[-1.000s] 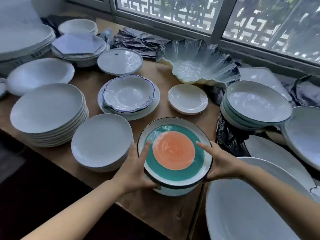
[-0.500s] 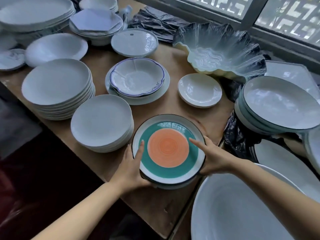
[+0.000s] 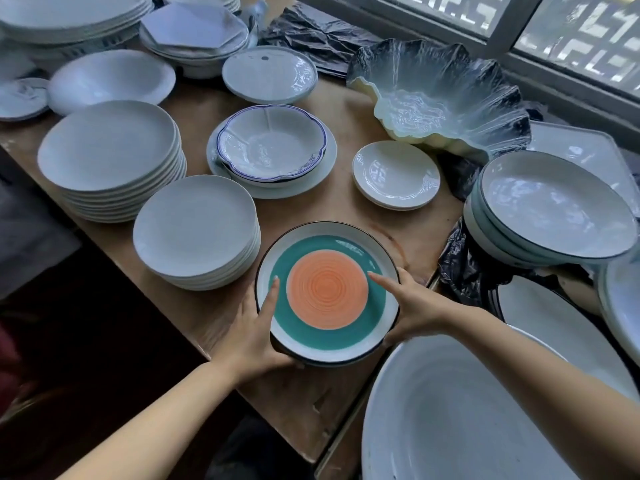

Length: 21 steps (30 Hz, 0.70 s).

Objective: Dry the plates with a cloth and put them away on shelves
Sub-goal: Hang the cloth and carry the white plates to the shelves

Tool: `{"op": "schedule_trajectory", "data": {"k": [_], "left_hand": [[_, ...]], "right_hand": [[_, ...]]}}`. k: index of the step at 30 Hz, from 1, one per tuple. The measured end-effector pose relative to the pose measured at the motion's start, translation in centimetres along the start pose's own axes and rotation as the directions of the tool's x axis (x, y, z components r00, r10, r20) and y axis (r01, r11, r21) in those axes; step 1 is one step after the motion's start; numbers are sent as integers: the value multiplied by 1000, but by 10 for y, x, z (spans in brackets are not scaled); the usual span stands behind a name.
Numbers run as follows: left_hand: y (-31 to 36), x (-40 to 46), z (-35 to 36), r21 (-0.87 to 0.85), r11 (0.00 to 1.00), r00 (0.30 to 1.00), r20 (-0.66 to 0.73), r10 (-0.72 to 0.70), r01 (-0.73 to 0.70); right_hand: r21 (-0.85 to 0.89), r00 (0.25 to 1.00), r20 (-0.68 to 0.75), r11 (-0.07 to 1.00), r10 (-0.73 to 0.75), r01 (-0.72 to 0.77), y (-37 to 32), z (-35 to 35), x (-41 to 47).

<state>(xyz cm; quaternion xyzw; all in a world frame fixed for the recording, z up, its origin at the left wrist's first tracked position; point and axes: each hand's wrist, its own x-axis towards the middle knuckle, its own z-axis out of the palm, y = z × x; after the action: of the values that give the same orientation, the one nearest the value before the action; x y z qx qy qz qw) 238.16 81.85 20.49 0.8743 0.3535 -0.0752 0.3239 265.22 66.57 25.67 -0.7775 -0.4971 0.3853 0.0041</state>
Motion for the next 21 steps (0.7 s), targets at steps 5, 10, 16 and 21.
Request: {"op": "schedule_trajectory", "data": {"k": [5,10,16,21], "left_hand": [[0,-1,-1,3,1000,1000,1,-4,4],[-2,-2,0,21,1000,1000,10,3,-3],[2,-1,5,35,999,999,31,-19,18],[-3,1,-3,-9,1000,1000,22,-10,10]], "right_hand": [[-17,1000,5,1000,14,-14,-1,0,-1],[57,999,14,998,34,-35,2,3,-1],[128,998,-22,990,66,-63,4,6,-6],[128,997,-51,990,59,-52,-3,9,-5]]}}
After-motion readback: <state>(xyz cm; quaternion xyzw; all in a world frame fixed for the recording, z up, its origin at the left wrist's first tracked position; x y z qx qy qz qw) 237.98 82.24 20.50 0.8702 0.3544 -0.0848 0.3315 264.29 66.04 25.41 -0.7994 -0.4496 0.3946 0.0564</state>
